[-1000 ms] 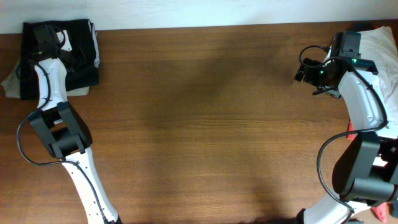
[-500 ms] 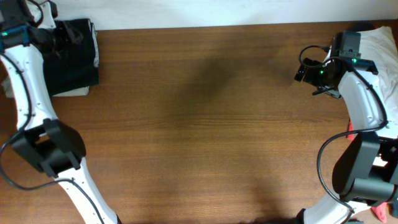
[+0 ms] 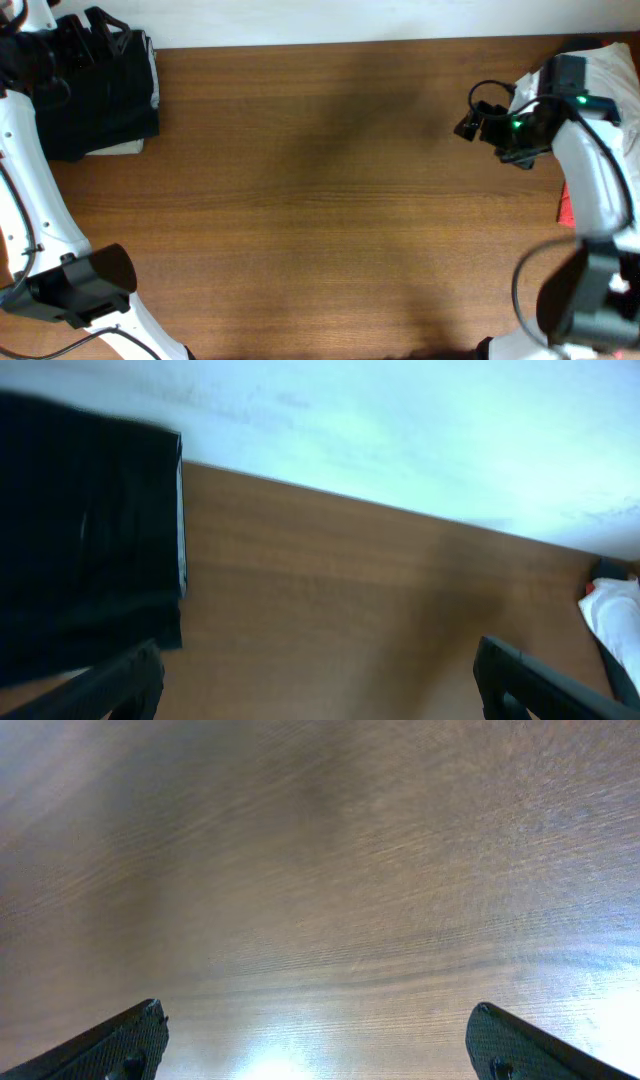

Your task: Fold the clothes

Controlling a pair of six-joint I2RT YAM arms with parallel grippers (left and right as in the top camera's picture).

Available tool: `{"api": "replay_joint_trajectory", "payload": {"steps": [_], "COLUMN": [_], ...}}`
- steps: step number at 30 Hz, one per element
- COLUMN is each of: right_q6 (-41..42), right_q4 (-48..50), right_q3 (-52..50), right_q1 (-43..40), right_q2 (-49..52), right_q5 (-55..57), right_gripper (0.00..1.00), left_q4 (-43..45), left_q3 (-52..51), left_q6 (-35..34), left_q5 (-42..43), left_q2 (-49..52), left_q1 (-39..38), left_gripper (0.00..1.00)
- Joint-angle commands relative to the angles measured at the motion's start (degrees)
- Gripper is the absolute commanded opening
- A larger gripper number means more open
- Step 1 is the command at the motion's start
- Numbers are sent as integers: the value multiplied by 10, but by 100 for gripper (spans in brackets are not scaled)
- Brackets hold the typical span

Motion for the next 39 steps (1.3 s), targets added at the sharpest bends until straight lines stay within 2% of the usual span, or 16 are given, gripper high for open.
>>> {"api": "replay_joint_trajectory", "payload": {"steps": [1,6,13,30,34,39], "right_q6": [-52,-53,-40,-40,-40,-42], "right_q4": [-35,-126,-140,-137,-63,145], "right_q3": [10,10,10,-3,-61,-254], "right_q1": [-1,-1,-1,0,33,85], "right_q2": [-130,-274,-362,-292,-346,-508], "right_q5": [-11,12,9,10,10,10], "right_gripper": [99,99,99,99,98,99], "left_q4": [-13,-13,-13,-13,-13,-13], "left_q3": [6,6,6,6,6,6], "left_q6": [3,3,3,3,3,3], "left_q5": [8,3,3,3,3,3], "left_q2": [-5,-5,-5,-5,-5,-5], "left_q1": [-1,-1,-1,-1,-1,0], "left_gripper": [99,99,99,99,99,99]}}
